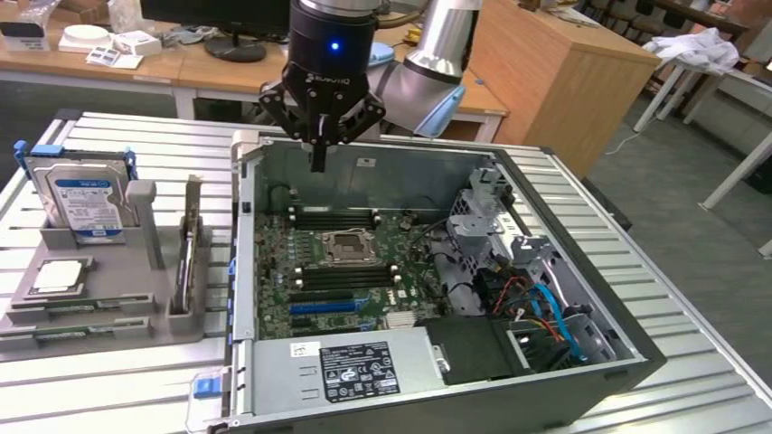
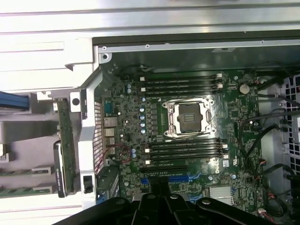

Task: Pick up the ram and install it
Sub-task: 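Reach for the ram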

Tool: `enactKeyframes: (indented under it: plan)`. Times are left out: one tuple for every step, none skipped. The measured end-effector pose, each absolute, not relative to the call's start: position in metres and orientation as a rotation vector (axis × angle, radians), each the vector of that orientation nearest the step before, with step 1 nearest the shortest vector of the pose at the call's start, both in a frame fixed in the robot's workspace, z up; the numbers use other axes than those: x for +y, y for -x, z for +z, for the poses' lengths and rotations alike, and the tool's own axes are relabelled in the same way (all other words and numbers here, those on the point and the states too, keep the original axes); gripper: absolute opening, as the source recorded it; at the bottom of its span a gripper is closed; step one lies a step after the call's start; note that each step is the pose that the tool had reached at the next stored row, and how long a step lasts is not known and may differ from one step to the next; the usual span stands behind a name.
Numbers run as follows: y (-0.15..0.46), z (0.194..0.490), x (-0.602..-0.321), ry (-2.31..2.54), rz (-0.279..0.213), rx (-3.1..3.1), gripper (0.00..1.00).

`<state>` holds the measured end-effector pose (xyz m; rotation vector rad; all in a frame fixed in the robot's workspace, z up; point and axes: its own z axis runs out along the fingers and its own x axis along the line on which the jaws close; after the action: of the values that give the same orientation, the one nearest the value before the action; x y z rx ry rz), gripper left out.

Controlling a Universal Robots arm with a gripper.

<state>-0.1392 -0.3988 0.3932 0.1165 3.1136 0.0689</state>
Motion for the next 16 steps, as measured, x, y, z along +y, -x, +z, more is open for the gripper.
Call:
enactKeyframes:
  plan:
    - [0.140,0.393,-0.399,-0.117,0.069,3.114,0.11]
    - [0.141,0.393,-0.399,-0.117,0.069,3.114,0.11]
    - [0.141,0.393,-0.399,-0.117,0.069,3.114,0.11]
    - [0.142,0.393,-0.399,-0.117,0.069,3.114,0.11]
    - [0.143,0.393,-0.399,-0.117,0.069,3.114,0.11]
    - [0.144,0.393,-0.399,-0.117,0.069,3.114,0.11]
    - [0.145,0.393,-0.399,-0.117,0.069,3.114,0.11]
    - [0.146,0.393,-0.399,-0.117,0.069,3.114,0.11]
    - [0.147,0.393,-0.399,-0.117,0.069,3.114,0.11]
    - [0.148,0.393,-0.399,-0.117,0.069,3.114,0.11]
    - [0.149,0.393,-0.399,-0.116,0.069,3.114,0.11]
    - [0.150,0.393,-0.399,-0.117,0.069,3.114,0.11]
    - [0.151,0.393,-0.399,-0.117,0.069,3.114,0.11]
    - [0.152,0.393,-0.399,-0.117,0.069,3.114,0.11]
    - [0.153,0.393,-0.399,-0.116,0.069,3.114,0.11]
    - [0.154,0.393,-0.399,-0.117,0.069,3.114,0.11]
